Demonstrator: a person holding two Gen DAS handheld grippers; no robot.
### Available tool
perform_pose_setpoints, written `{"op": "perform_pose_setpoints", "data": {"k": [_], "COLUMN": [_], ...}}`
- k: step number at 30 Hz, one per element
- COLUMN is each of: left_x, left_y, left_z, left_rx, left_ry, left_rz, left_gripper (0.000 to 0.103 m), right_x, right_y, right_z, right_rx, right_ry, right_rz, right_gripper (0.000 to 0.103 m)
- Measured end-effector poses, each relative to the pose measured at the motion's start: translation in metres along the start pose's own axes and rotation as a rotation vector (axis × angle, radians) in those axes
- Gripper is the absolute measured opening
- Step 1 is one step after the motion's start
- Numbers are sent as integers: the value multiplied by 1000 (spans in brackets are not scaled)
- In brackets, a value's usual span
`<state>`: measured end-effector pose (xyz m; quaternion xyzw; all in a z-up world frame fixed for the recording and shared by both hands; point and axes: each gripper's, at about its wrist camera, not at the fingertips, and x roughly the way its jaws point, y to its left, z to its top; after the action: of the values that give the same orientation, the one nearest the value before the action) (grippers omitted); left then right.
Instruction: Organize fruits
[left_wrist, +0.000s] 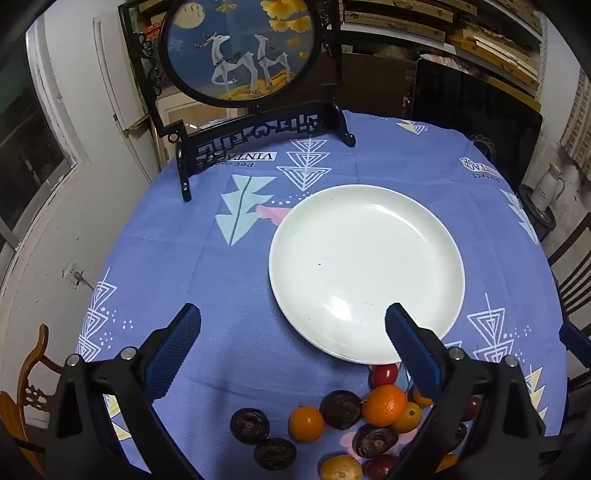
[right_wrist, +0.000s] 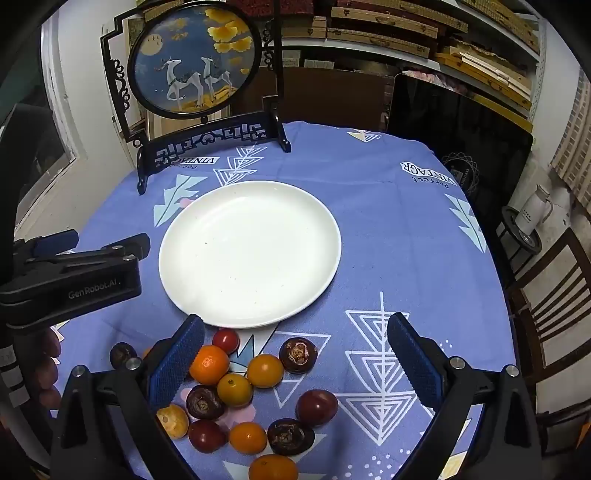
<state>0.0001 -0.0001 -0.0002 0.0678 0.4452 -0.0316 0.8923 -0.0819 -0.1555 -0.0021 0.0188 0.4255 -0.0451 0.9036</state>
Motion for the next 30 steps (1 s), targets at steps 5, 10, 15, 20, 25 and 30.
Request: {"op": "perform_pose_setpoints", "data": {"k": [5,10,15,20,25,30], "left_x": [-3,-2,2,4,4,3], "left_y": [0,-1,0,-1,-2,-4], "left_z": [-2,-2,-3,-5,-5,-5], "left_rx": [-8,-5,-8,4,6,20], "left_ry": [-8,-1,22,41,54,49], "left_rz": [1,-6,-21,-27,-41,-43], "left_gripper": [98,98,98,98,98,98], "right_x": [-1,-4,-1,-3,-3,-4], "right_y": [0,1,1,-1,1,0], "right_z": [0,0,-1,-1,1,-3], "right_rx": [0,2,3,1,3,7], "right_ry": [-2,-5,-6,-4,-8,-12], "right_rz": [-2,0,2,2,1,-3], "right_gripper": [100,100,100,100,100,100]}}
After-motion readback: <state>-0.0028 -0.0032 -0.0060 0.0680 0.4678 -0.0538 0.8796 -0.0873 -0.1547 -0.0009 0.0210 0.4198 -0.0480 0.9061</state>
